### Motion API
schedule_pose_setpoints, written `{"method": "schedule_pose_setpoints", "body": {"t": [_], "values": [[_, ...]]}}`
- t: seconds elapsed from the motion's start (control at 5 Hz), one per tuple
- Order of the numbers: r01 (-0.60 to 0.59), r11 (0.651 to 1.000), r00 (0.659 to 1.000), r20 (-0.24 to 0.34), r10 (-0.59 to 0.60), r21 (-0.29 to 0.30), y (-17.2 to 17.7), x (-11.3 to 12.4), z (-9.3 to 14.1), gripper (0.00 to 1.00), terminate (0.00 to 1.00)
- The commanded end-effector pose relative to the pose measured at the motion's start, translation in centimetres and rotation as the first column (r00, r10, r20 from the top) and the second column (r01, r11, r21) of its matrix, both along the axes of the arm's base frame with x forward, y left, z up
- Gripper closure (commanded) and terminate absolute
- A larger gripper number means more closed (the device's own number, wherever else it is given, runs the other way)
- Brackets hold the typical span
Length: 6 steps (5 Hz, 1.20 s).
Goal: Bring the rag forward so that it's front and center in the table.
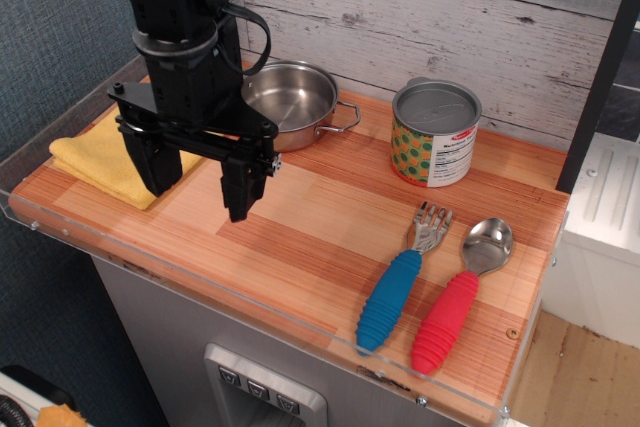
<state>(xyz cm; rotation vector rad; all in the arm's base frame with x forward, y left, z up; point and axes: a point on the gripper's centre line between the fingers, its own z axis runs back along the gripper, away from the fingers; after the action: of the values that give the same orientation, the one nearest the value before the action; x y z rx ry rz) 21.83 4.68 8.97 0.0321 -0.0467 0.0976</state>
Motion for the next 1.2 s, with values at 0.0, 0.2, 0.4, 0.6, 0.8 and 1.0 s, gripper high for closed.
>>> {"method": "schedule_pose_setpoints", "body": {"t": [0.0,0.2,0.4,0.6,0.8,1.0], "values": [[0.000,1.000,1.000,0.000,0.000,0.000,0.0,0.0,0.0,0.00,0.00],[-0.051,0.999,0.999,0.005,0.051,0.012,2.3,1.4,-0.5,0.00,0.00],[-0.072,0.994,0.997,0.011,0.071,0.078,4.4,2.6,-0.9,0.00,0.00],[-0.099,0.991,0.995,0.016,0.098,0.087,7.0,3.9,-0.8,0.00,0.00],[-0.107,0.988,0.994,0.031,0.104,0.107,9.6,5.5,-1.3,0.00,0.00],[-0.025,0.992,1.000,0.014,0.024,0.121,11.1,6.8,-1.9,1.00,0.00]]}}
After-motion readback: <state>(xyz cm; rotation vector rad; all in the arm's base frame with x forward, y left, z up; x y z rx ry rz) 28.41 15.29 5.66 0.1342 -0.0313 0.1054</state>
